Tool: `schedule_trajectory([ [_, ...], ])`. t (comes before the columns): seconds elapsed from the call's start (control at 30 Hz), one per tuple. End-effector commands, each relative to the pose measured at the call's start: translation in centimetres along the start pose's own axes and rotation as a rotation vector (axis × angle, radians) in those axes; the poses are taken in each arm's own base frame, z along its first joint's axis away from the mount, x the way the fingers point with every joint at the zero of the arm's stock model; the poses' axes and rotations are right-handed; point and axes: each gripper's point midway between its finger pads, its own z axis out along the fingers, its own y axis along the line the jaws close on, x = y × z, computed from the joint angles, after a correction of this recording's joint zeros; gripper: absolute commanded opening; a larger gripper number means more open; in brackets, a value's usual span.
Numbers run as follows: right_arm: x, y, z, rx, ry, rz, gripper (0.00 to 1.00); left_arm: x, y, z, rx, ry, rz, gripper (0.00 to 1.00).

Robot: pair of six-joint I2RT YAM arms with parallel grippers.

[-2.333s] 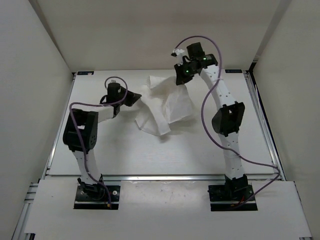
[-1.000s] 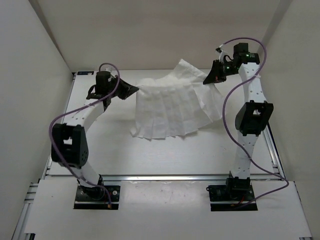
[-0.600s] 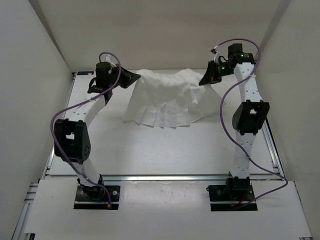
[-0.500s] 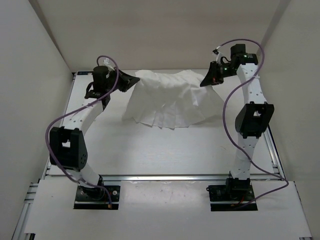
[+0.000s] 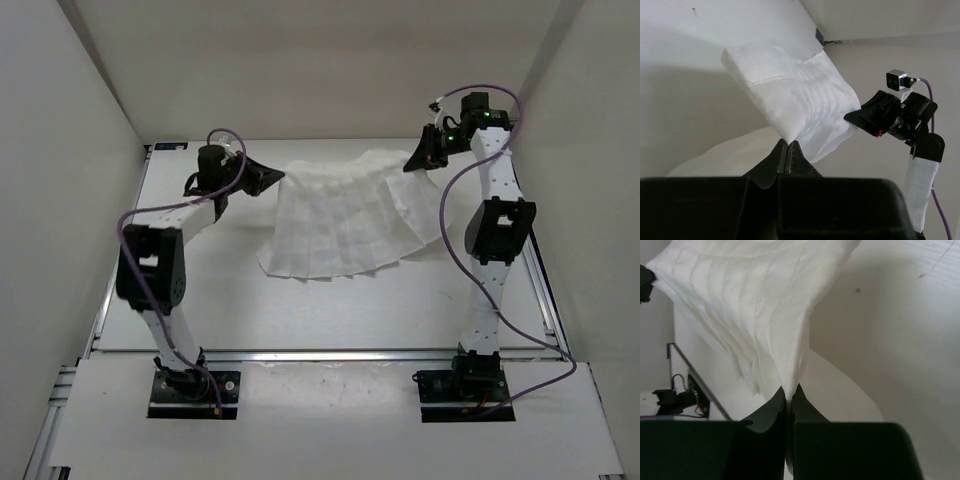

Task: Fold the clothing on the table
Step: Flatten the skirt out

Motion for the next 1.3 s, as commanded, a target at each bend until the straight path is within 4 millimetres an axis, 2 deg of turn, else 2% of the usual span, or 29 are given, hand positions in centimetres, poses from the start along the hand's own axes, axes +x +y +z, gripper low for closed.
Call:
schedule_trajectory([
  [0.0, -2.6, -0.4, 2.0, 0.056, -0.048, -0.090, 0.00, -2.9, -3.4, 3.2, 0.106, -0.036, 0.060, 0.00],
  [0.07, -4.4, -0.6, 2.5, 0.085, -0.098, -0.160, 0.00, -4.9, -5.3, 5.1, 0.153, -0.073, 0.084, 0.00],
  [0.1, -4.7, -0.3, 3.1, 0.076, -0.103, -0.184, 0.00, -6.1, -7.2, 6.1, 0.197, -0.098, 0.096, 0.00],
  [0.17, -6.1, 1.2, 2.1, 0.050, -0.154, -0.233, 0.00, -7.6, -11.5, 7.6, 0.298, -0.120, 0.128, 0.00],
  [0.2, -6.7, 1.8, 1.4, 0.036, -0.180, -0.251, 0.00, -8.0, -12.5, 7.9, 0.312, -0.127, 0.134, 0.00],
  [0.27, -8.0, 3.5, -0.1, 0.021, -0.239, -0.304, 0.00, -8.9, -18.2, 7.7, 0.425, -0.152, 0.205, 0.00],
  [0.33, -9.0, 4.7, -1.8, 0.012, -0.289, -0.353, 0.00, -8.5, -21.3, 7.0, 0.483, -0.151, 0.257, 0.00],
  [0.37, -9.3, 5.9, -2.7, 0.008, -0.313, -0.383, 0.00, -8.5, -22.4, 6.1, 0.500, -0.156, 0.294, 0.00],
  [0.43, -9.1, 7.0, -3.3, 0.013, -0.317, -0.458, 0.00, -6.4, -22.9, 4.9, 0.509, -0.123, 0.339, 0.00],
  [0.47, -8.6, 7.3, -3.7, 0.032, -0.302, -0.504, 0.00, -4.8, -22.0, 3.8, 0.493, -0.095, 0.365, 0.00],
  [0.5, -7.7, 7.8, -3.7, 0.038, -0.270, -0.557, 0.00, -4.6, -21.2, 3.2, 0.486, -0.112, 0.395, 0.00],
  [0.53, -5.9, 8.3, -2.9, 0.025, -0.204, -0.563, 0.00, -3.1, -19.8, 1.6, 0.472, -0.106, 0.410, 0.00],
  [0.57, -5.4, 9.1, -2.9, 0.029, -0.184, -0.661, 0.01, -1.6, -17.4, 0.0, 0.435, -0.083, 0.397, 0.00],
  [0.6, -3.5, 9.0, -2.7, 0.020, -0.112, -0.697, 0.00, 0.1, -13.3, -0.3, 0.365, -0.048, 0.370, 0.10],
  [0.63, -1.5, 9.2, -2.6, 0.022, -0.036, -0.704, 0.01, 0.4, -14.1, -3.2, 0.378, -0.068, 0.412, 0.20],
  [0.67, -0.2, 9.5, -2.5, 0.019, 0.020, -0.773, 0.08, 2.1, -11.4, -5.1, 0.322, -0.040, 0.408, 0.41],
  [0.7, 0.7, 8.8, -2.4, 0.061, 0.057, -0.757, 0.12, 3.9, -7.2, -5.7, 0.241, -0.003, 0.371, 0.58],
  [0.73, 2.9, 8.1, -2.7, 0.078, 0.126, -0.785, 0.14, 4.6, -8.4, -8.3, 0.259, -0.030, 0.431, 0.78],
  [0.77, 4.2, 7.9, -2.7, 0.075, 0.156, -0.781, 0.24, 5.9, -6.7, -10.2, 0.215, -0.020, 0.416, 0.99],
  [0.8, 7.1, 7.6, -3.2, 0.086, 0.218, -0.804, 0.35, 6.1, -5.6, -11.8, 0.189, -0.056, 0.427, 0.99],
  [0.83, 10.2, 7.3, -3.3, 0.096, 0.278, -0.818, 0.40, 6.6, -4.8, -12.4, 0.168, -0.047, 0.416, 0.98],
  [0.87, 11.6, 6.8, -3.7, 0.111, 0.296, -0.820, 0.56, 6.8, -3.9, -13.4, 0.155, -0.060, 0.413, 0.98],
  [0.9, 13.4, 7.3, -4.7, 0.124, 0.266, -0.842, 0.87, 7.3, -3.0, -13.8, 0.146, -0.042, 0.395, 0.99],
  [0.93, 14.3, 7.9, -6.0, 0.137, 0.199, -0.866, 0.99, 7.0, -3.1, -14.6, 0.145, -0.054, 0.386, 0.99],
  [0.97, 12.8, 7.9, -6.8, 0.177, 0.106, -0.917, 0.99, 7.0, -3.0, -15.2, 0.143, -0.064, 0.385, 0.99],
  [1.03, 13.1, 8.6, -8.9, 0.276, -0.033, -0.964, 1.00, 6.6, -2.6, -15.6, 0.128, -0.089, 0.384, 0.99],
  [1.1, 13.2, 8.9, -8.8, 0.331, -0.060, -1.019, 0.99, 6.8, -1.9, -15.3, 0.111, -0.084, 0.385, 0.99],
  [1.2, 12.5, 8.9, -7.0, 0.315, -0.072, -1.004, 0.99, 7.1, -1.0, -13.2, 0.074, -0.050, 0.403, 0.98],
  [1.27, 11.2, 7.9, -4.9, 0.266, -0.029, -0.895, 0.99, 6.7, 0.1, -11.5, 0.020, -0.034, 0.422, 0.99],
])
